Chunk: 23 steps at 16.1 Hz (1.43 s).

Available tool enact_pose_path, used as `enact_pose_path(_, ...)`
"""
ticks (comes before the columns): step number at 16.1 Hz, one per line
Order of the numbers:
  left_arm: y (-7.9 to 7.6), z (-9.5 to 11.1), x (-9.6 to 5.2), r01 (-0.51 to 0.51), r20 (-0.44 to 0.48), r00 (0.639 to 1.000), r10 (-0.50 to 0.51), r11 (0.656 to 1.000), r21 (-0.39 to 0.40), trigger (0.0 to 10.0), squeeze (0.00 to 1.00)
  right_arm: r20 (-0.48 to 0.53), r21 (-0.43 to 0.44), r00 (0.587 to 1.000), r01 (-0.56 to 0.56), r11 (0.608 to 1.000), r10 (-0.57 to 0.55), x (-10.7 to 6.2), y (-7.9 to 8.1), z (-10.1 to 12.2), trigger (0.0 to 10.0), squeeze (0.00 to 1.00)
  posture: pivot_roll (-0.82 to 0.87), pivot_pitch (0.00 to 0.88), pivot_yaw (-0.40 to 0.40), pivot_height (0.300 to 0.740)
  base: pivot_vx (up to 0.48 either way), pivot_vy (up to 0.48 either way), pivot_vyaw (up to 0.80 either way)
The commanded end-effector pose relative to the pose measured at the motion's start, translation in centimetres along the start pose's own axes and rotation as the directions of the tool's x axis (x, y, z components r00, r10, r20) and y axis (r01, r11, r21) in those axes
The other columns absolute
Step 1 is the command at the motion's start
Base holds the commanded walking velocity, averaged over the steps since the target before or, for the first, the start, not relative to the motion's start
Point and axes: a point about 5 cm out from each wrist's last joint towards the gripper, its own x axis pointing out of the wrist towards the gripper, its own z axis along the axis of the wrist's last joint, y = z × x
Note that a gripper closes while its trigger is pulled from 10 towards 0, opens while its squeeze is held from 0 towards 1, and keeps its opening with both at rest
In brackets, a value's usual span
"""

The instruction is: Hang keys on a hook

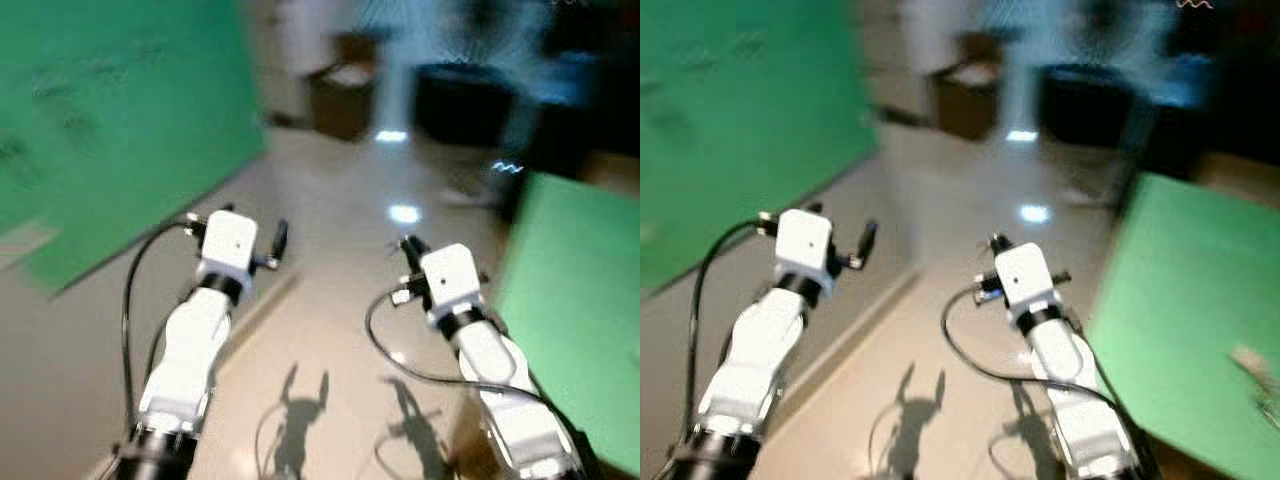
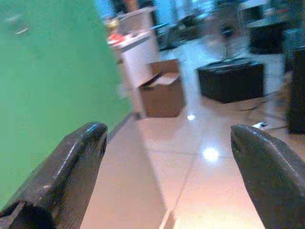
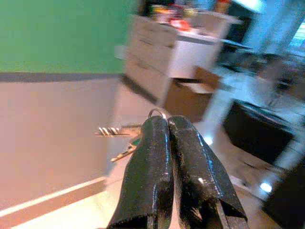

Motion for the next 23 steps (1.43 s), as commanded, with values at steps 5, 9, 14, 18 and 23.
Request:
enact_pose_path(5, 0.0, 0.1, -0.9, -0.017, 0.020, 1.000, 0.017, 1.000, 0.012, 10.0, 0.00, 0.001, 0.039, 0.997, -0.080, 0.996, 0.080, 0.8, 0.7, -0.1, 10.0, 0.00, -0.10, 0.025, -0.010, 0.740, 0.000, 0.000, 0.80)
enact_pose_path(9, -0.2, 0.0, -1.8, -0.030, 0.019, 0.999, 0.030, 0.999, 0.028, 10.0, 0.00, -0.006, 0.061, 0.992, -0.124, 0.990, 0.125, 1.2, 1.0, -0.6, 10.0, 0.00, -0.06, 0.037, -0.048, 0.740, 0.265, 0.000, 0.80)
enact_pose_path(14, 0.1, 0.2, -1.8, -0.014, 0.012, 1.000, 0.013, 0.999, 0.040, 10.0, 0.00, -0.012, 0.109, 0.995, -0.096, 0.989, 0.098, 1.1, 1.1, -1.2, 10.0, 0.00, -0.07, 0.057, 0.000, 0.740, 0.298, 0.000, 0.80)
enact_pose_path(18, 0.0, 0.3, -1.4, 0.001, 0.012, 1.000, -0.002, 0.999, 0.034, 10.0, 0.00, -0.008, 0.101, 0.997, -0.079, 0.992, 0.081, 1.2, 0.7, -1.3, 10.0, 0.00, -0.08, 0.062, 0.017, 0.740, 0.300, 0.000, 0.80)
enact_pose_path(23, 0.1, 0.0, -1.4, -0.029, -0.001, 1.000, 0.029, 0.999, -0.025, 10.0, 0.00, 0.029, 0.066, 0.998, -0.052, 0.996, 0.051, 1.6, 0.0, -0.8, 10.0, 0.00, -0.08, 0.063, 0.009, 0.740, 0.169, 0.000, 0.61)
